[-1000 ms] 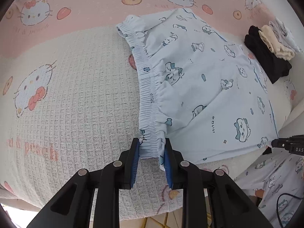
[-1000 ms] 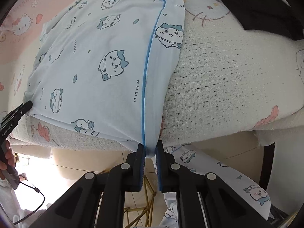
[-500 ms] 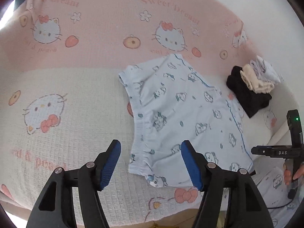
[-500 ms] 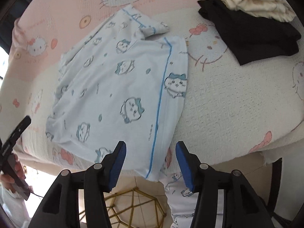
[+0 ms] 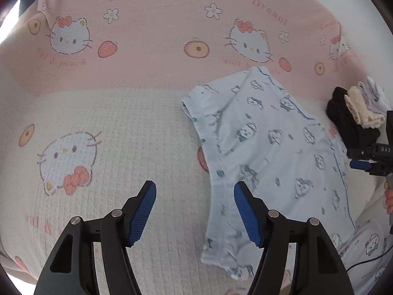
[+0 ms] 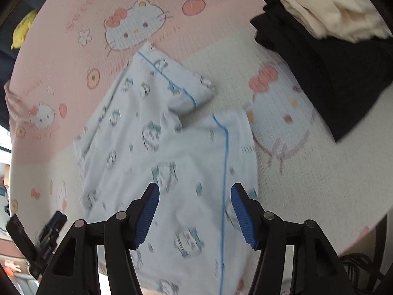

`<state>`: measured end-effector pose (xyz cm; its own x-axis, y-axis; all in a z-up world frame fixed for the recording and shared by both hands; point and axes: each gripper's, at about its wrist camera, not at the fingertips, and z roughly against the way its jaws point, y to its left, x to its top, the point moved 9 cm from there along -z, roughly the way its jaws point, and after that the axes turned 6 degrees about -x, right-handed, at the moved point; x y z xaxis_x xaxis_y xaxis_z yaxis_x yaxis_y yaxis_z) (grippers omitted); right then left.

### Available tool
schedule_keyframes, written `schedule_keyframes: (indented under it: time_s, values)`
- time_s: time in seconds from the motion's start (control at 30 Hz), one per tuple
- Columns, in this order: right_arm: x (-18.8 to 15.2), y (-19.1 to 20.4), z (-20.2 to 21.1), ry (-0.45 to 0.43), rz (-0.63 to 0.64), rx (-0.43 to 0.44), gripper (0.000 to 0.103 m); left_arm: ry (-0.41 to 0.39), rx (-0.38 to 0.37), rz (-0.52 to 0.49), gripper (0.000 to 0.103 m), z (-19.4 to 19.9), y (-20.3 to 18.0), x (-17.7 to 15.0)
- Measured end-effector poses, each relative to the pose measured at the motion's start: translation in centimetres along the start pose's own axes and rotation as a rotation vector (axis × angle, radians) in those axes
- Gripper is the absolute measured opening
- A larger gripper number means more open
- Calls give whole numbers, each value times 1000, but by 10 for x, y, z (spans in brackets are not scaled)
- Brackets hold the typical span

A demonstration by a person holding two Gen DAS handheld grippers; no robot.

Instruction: Fold clothes

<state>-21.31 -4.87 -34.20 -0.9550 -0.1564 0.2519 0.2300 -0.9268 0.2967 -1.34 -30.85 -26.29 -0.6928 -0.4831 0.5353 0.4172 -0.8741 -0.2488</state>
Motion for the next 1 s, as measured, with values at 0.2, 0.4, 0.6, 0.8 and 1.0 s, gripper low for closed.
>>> schedule_keyframes:
  time_s: [0.2,0.4,0.6,0.8,1.0]
  values:
    - [41,19,-26,-5,2,41,60,1,20,31,64,-22,14,30]
    - [64,15,-53,-12,-37,45,60,18,-8,68,64,-53,19,60]
    - [79,-4,-66,-28,-188,115,60,32,-70,124,64,-78,22,84]
    - [89,-23,-58,-83,-249,143,60,80,-87,14,64,-97,8,89]
    - [98,-14,-66,-130,-208,130,60,75,-74,-17,64,-103,7,91]
